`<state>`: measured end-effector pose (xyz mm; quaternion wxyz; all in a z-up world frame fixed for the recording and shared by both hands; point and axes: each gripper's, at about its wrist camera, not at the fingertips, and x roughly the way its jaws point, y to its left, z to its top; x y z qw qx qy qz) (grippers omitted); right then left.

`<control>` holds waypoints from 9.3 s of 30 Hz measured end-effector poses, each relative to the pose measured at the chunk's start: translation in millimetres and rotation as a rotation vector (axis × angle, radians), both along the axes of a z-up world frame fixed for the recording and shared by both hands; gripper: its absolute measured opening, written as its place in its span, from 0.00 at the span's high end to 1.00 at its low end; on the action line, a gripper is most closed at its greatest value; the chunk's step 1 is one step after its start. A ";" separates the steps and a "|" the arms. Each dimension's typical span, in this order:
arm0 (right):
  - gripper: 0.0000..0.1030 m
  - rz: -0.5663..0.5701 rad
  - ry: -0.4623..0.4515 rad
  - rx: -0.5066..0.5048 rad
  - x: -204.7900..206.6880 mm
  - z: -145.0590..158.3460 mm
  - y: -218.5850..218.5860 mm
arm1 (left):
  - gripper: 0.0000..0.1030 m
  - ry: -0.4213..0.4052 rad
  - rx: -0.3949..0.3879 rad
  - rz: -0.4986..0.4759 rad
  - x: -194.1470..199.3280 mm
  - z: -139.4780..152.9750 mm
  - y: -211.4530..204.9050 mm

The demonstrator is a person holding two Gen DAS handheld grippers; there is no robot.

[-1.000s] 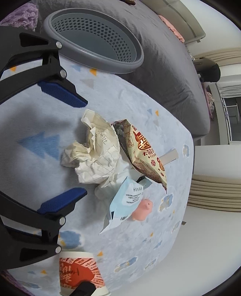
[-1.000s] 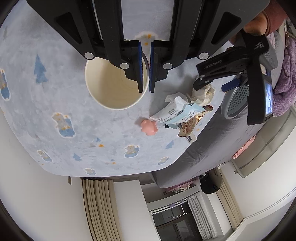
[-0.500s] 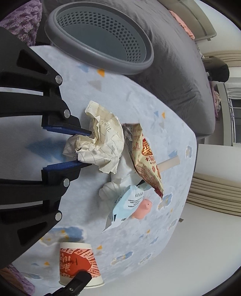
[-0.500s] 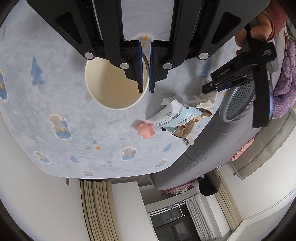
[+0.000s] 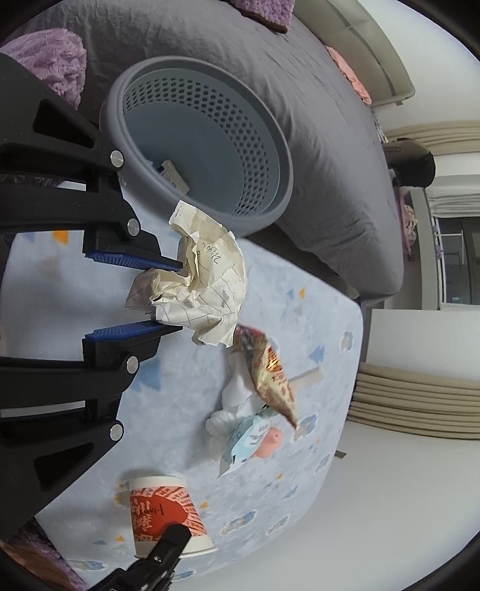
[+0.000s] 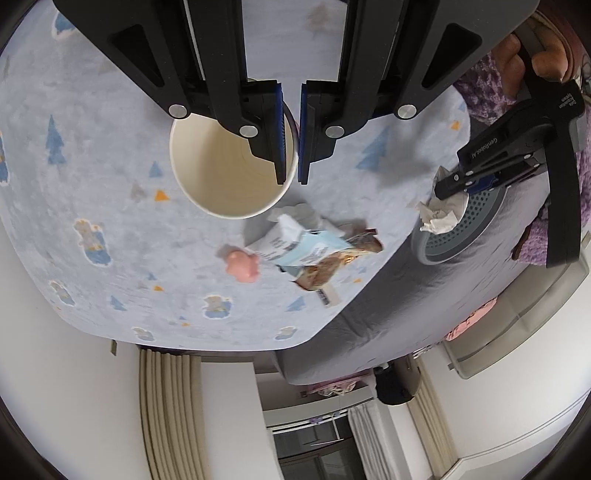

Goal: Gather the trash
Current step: 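Carry the cup and crumpled paper to the basket and release both, then move both open tools back toward the snack wrappers on the bed, then grasp the white-and-blue wet-wipe pack with the right tool, then grasp the white glove with the left tool while the right tool holds the wipe pack, then carry the glove and wipe pack over the basket and release both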

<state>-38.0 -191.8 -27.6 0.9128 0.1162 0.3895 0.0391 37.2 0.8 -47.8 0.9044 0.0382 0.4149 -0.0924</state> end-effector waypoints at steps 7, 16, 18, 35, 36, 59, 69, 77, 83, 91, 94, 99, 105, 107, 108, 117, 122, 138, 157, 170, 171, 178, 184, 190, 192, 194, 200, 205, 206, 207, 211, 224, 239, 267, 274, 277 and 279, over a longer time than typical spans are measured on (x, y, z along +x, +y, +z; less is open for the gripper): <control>0.94 0.090 -0.004 0.007 23.4 6.1 44.5 | 0.75 -0.026 -0.006 0.060 10.8 7.6 43.9; 0.94 0.205 -0.008 -0.010 68.0 9.9 104.2 | 0.75 -0.058 0.003 0.127 36.0 10.1 94.6; 0.94 0.235 -0.011 -0.016 80.4 10.7 119.4 | 0.74 -0.065 0.006 0.148 44.3 11.0 106.8; 0.92 0.427 -0.056 -0.004 156.1 11.3 226.0 | 0.74 0.026 -0.006 0.353 89.0 -24.1 199.1; 0.92 0.436 -0.053 0.008 158.7 11.1 228.6 | 0.74 0.036 -0.013 0.354 89.9 -26.2 200.2; 0.75 0.438 -0.029 0.001 172.6 -2.8 239.1 | 0.41 0.050 -0.011 0.415 92.6 -31.7 216.3; 0.58 0.393 -0.009 -0.007 159.6 -8.4 223.2 | 0.31 0.049 -0.014 0.421 93.9 -32.2 215.7; 0.42 0.322 0.012 -0.050 141.5 -3.0 188.8 | 0.27 0.028 -0.029 0.391 86.7 -20.6 206.5; 0.30 0.224 0.007 -0.091 115.7 -0.1 146.0 | 0.25 0.005 -0.008 0.354 73.2 -2.9 191.6; 0.25 0.137 -0.022 -0.079 73.9 11.5 89.5 | 0.20 -0.044 -0.032 0.286 50.6 28.3 152.7; 0.25 0.100 -0.020 -0.058 64.4 12.8 68.4 | 0.18 -0.063 -0.032 0.246 41.7 38.8 129.4; 0.25 0.069 0.015 -0.024 53.3 11.9 38.1 | 0.17 -0.072 -0.036 0.181 29.2 47.0 88.9; 0.25 0.034 0.000 0.011 34.4 4.9 0.3 | 0.17 -0.044 -0.021 0.116 23.5 38.5 42.9; 0.25 0.020 -0.001 0.010 30.6 2.8 -11.0 | 0.17 -0.035 -0.019 0.101 21.9 34.9 32.0; 0.25 0.015 -0.002 0.011 29.1 2.0 -15.6 | 0.17 -0.030 -0.017 0.093 21.7 33.2 27.3; 0.25 -0.019 -0.002 0.024 29.8 -3.9 -46.3 | 0.17 0.002 0.010 0.054 18.2 20.6 -7.6; 0.25 0.002 0.023 0.019 46.7 -0.5 -44.4 | 0.17 0.008 0.012 0.059 20.8 19.1 -13.0; 0.25 -0.033 0.241 0.075 141.8 -13.3 -20.0 | 0.17 0.018 0.025 0.066 34.8 13.9 -12.6; 0.37 -0.014 0.319 0.030 155.0 -40.0 -11.2 | 0.17 0.041 0.008 0.067 37.3 6.7 -5.2; 0.46 -0.021 0.244 0.063 105.2 -29.1 -49.6 | 0.17 0.055 0.010 0.016 28.4 2.6 -30.1; 0.46 -0.026 0.239 0.062 98.8 -28.6 -54.5 | 0.17 0.055 0.007 0.007 27.4 2.1 -35.6; 0.46 -0.086 0.193 0.071 59.9 -25.7 -90.4 | 0.17 0.032 -0.024 -0.006 29.0 0.5 -74.0; 0.46 -0.123 0.134 0.088 42.0 -18.4 -112.8 | 0.17 0.029 -0.035 0.021 42.3 -8.1 -100.6; 0.46 -0.130 0.123 0.129 33.9 -22.5 -128.1 | 0.17 0.042 -0.048 0.040 53.0 -20.6 -119.4; 0.46 -0.133 0.123 0.139 31.7 -23.1 -131.4 | 0.17 0.048 -0.041 0.046 57.8 -25.3 -124.6; 0.46 -0.134 0.119 0.150 30.2 -23.1 -134.3 | 0.17 0.062 -0.040 0.058 65.6 -31.6 -128.9; 0.46 -0.135 0.110 0.178 26.8 -22.9 -140.6 | 0.17 0.097 -0.022 0.097 84.7 -48.7 -136.7; 0.46 -0.135 0.112 0.188 25.6 -24.8 -142.6 | 0.38 0.131 -0.026 0.101 89.9 -59.9 -136.9; 0.46 -0.135 0.112 0.189 25.4 -25.0 -142.9 | 0.39 0.141 -0.031 0.096 89.8 -61.6 -136.2; 0.46 -0.136 0.111 0.191 25.3 -25.2 -143.1 | 0.44 0.133 -0.032 0.090 87.6 -60.7 -135.0; 0.46 -0.133 0.110 0.190 25.4 -25.2 -142.9 | 0.69 0.142 -0.060 0.030 80.0 -55.8 -132.8; 0.46 -0.102 0.108 0.186 27.0 -27.6 -125.5 | 0.70 0.141 -0.020 -0.108 26.2 -34.0 -115.7; 0.46 -0.045 0.073 0.144 20.2 -25.9 -91.9 | 0.70 -0.011 0.000 -0.127 -12.4 7.6 -75.0; 0.46 0.327 0.005 0.101 121.3 3.0 125.4 | 0.69 -0.111 0.039 0.207 59.6 16.0 139.2; 0.46 0.407 0.016 0.104 158.0 0.5 179.6 | 0.69 -0.089 0.038 0.279 81.1 2.5 176.3; 0.46 0.440 0.025 0.095 170.3 -3.0 200.7 | 0.69 -0.058 0.027 0.302 87.8 -6.6 186.3; 0.46 0.454 0.030 0.086 175.8 -5.2 211.6 | 0.69 -0.038 0.015 0.318 91.7 -11.6 193.9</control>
